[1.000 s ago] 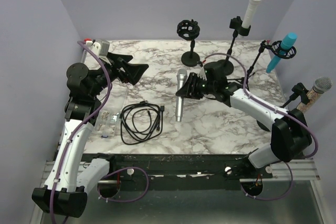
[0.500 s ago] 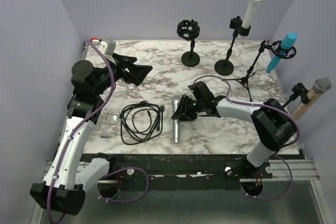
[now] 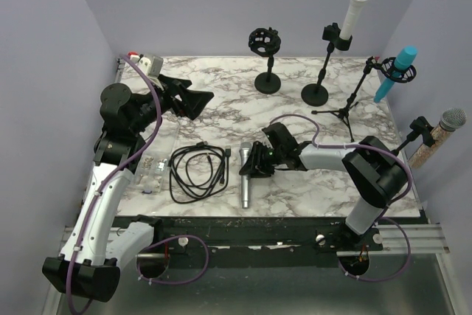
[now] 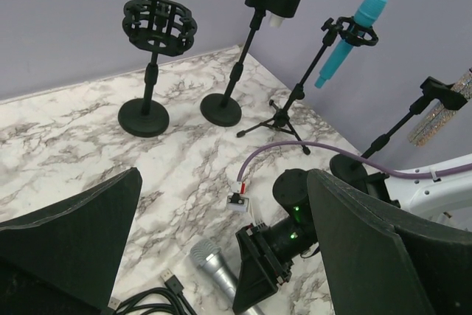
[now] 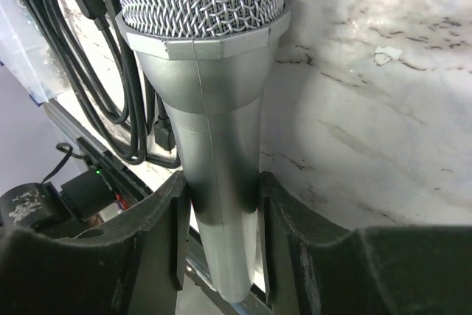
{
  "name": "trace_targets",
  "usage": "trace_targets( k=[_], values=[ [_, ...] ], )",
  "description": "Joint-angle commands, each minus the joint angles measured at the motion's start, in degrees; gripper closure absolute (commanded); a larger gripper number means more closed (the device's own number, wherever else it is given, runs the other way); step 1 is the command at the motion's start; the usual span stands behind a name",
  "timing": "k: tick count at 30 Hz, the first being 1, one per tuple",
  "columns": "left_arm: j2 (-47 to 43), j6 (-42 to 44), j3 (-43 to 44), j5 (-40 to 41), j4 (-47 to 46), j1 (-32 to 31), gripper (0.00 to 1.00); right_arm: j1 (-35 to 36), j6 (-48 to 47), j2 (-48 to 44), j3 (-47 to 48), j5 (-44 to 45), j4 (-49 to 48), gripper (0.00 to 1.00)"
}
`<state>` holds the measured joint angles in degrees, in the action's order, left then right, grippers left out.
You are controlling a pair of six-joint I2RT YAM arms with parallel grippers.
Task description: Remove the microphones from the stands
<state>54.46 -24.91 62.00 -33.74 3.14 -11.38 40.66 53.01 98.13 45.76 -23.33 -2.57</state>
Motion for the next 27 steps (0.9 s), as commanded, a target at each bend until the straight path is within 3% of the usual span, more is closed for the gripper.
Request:
trace_targets(
  k=[1, 11, 21, 27],
  values=[
    [-0.31, 0.65, 1.90, 0.77, 0.74, -0.14, 0.01, 0.60, 0.72, 1.59, -1.03, -0.60, -3.21, 0.74],
    [-0.52, 1.05, 1.90, 1.22, 0.91, -0.14, 0.01, 0.77, -0.67, 0.96, -1.20, 0.99, -2.39, 0.51],
    [-0.49, 1.18, 1.99, 1.39, 1.17, -0.14, 0.01, 0.82, -1.15, -0.64, -1.95, 2.20, -2.64, 0.42],
    [-0.24, 1.35, 1.99, 1.26, 1.26, -0.14, 0.01, 0.81, -3.71, -3.20, 0.66, 3.82, -0.59, 0.29]
  ],
)
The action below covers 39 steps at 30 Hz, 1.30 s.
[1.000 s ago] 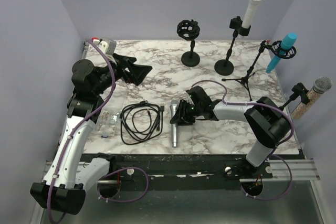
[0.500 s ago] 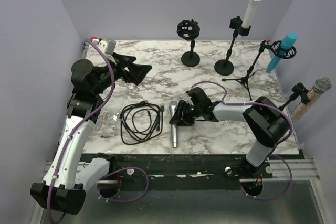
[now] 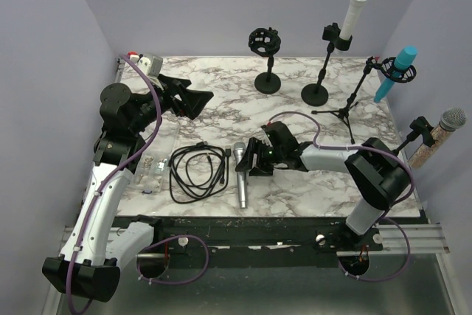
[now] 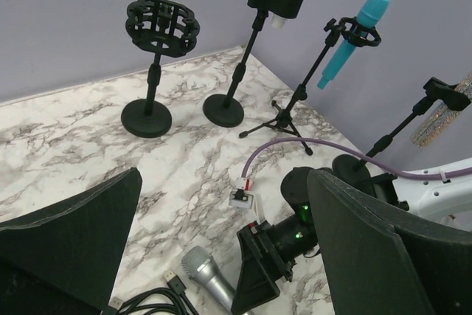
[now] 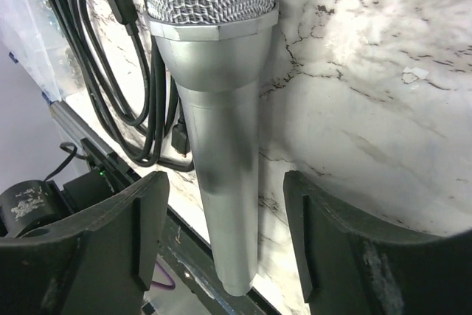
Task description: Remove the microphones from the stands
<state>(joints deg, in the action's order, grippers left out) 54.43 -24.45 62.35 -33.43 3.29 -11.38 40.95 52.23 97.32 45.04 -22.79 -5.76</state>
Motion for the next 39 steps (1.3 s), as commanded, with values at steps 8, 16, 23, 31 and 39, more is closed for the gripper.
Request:
trace_targets(
  k=[8, 16, 23, 31, 39],
  values=[
    [-0.24, 1.16, 1.68, 1.02, 1.21, -0.14, 0.01, -2.05, -11.79, -5.30, 12.56, 12.09, 12.27, 0.20],
    [-0.21, 1.42, 1.72, 1.24, 1.36, -0.15, 0.01, -9.10, -21.71, -3.51, 30.57, 21.49, 21.42, 0.20],
    [0.25, 1.49, 1.57, 1.34, 1.32, -0.40, 0.01, -13.21, -26.94, 0.29, 45.24, 26.58, 22.26, 0.25],
    [1.22, 2.05, 1.54, 1.99, 1.78, -1.25, 0.01, -13.53, -34.35, 7.87, 64.44, 37.92, 24.42, 0.30],
    [1.20, 2.39, 1.89, 2.11, 2.23, -1.57, 0.01, -13.95, -42.55, 18.61, 81.72, 39.62, 25.96, 0.36]
  ],
)
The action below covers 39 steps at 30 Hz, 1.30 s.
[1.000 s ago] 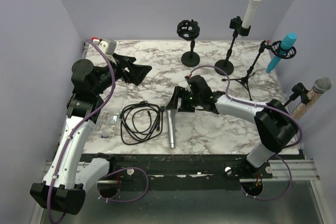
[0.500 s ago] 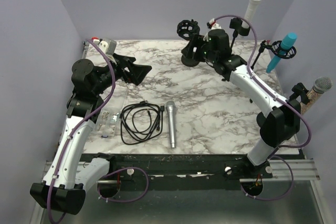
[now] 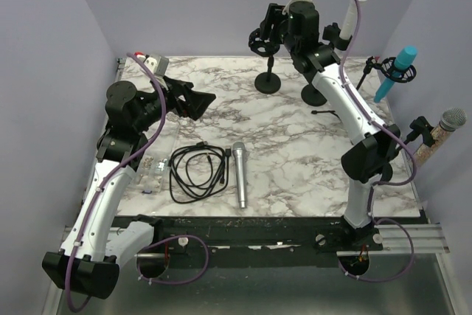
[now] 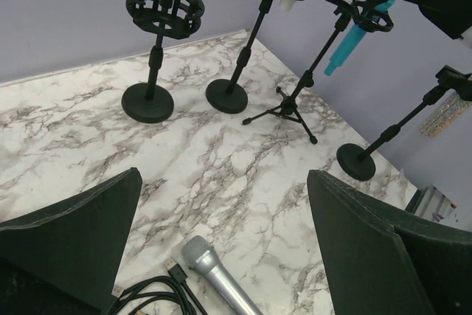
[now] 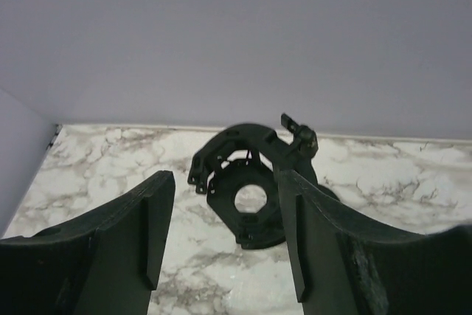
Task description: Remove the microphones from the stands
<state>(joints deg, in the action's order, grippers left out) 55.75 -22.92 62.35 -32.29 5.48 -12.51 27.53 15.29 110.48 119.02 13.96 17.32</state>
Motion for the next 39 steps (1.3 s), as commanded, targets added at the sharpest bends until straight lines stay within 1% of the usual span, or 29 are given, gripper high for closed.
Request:
trace_targets(
  k=[1, 4, 8, 11, 14, 18, 22, 28, 33, 39],
  values=[
    [-0.03, 0.86, 1.97, 0.99, 0.15, -0.42, 0.01, -0.71, -6.03, 7.14, 9.90, 2.92, 3.34, 0.38],
    [0.15, 1.12, 2.10, 1.03, 0.48, -0.41, 0.01, -1.78, -5.84, 10.03, 13.09, 1.05, 3.33, 0.45],
    [0.46, 1.28, 2.16, 1.03, 0.61, -0.41, 0.01, -4.30, -2.96, 12.34, 14.51, -4.46, 1.05, 0.45],
    [0.68, 1.12, 2.16, 1.00, 0.59, -0.42, 0.01, -6.92, 2.61, 14.34, 15.75, -10.43, 0.03, 0.45],
    [0.93, 1.18, 2.16, 1.00, 0.60, -0.41, 0.01, -8.56, 6.83, 15.58, 15.77, -15.56, -1.38, 0.49],
    [1.11, 1.15, 2.24, 0.96, 0.66, -0.46, 0.01, -9.39, 8.87, 16.17, 14.80, -18.52, -2.99, 0.52],
    [1.22, 1.12, 2.25, 0.91, 0.72, -0.41, 0.02, -10.09, 10.55, 16.69, 14.13, -19.67, -3.79, 0.58],
    [1.22, 1.12, 2.25, 0.89, 0.66, -0.50, 0.01, -10.13, 10.13, 17.97, 14.13, -19.28, -4.00, 0.59],
    [1.29, 1.12, 2.24, 0.91, 0.59, -0.63, 0.01, -10.13, 6.86, 18.35, 13.26, -18.27, -3.40, 0.60],
    [1.20, 1.03, 2.22, 1.05, 0.59, -0.58, 0.01, -10.13, 1.46, 18.80, 12.35, -17.41, -2.39, 0.68]
  ],
)
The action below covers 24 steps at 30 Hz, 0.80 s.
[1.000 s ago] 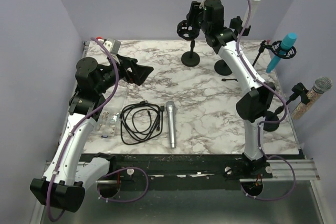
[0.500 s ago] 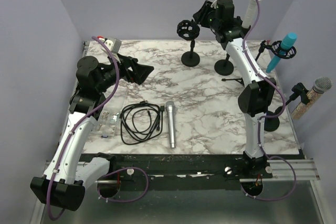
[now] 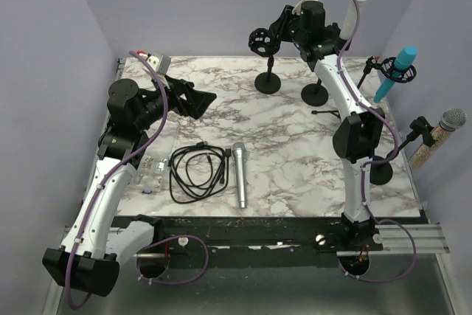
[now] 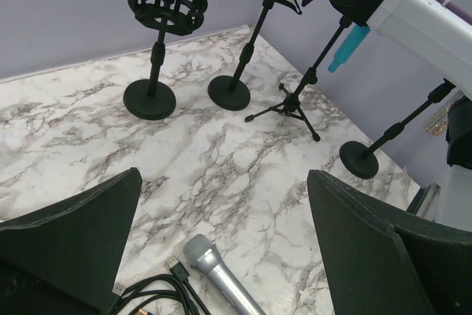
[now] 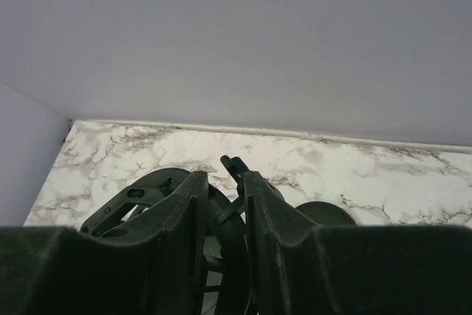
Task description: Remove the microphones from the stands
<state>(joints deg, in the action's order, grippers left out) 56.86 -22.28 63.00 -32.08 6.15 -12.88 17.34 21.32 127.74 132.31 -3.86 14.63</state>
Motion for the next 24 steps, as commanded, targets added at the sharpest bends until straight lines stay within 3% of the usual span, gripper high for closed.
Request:
trace_targets(
  k=[1, 24],
  values=[
    [0.09, 0.32, 1.52, 0.81, -0.07, -0.21, 0.02, 0.06, -5.54, 1.59, -1.28, 0.13, 0.07, 0.68],
    [0.09, 0.66, 1.40, 1.38, -0.04, -0.56, 0.01, 0.01, -22.30, 4.54, -11.01, 0.60, -3.84, 0.75]
  ],
)
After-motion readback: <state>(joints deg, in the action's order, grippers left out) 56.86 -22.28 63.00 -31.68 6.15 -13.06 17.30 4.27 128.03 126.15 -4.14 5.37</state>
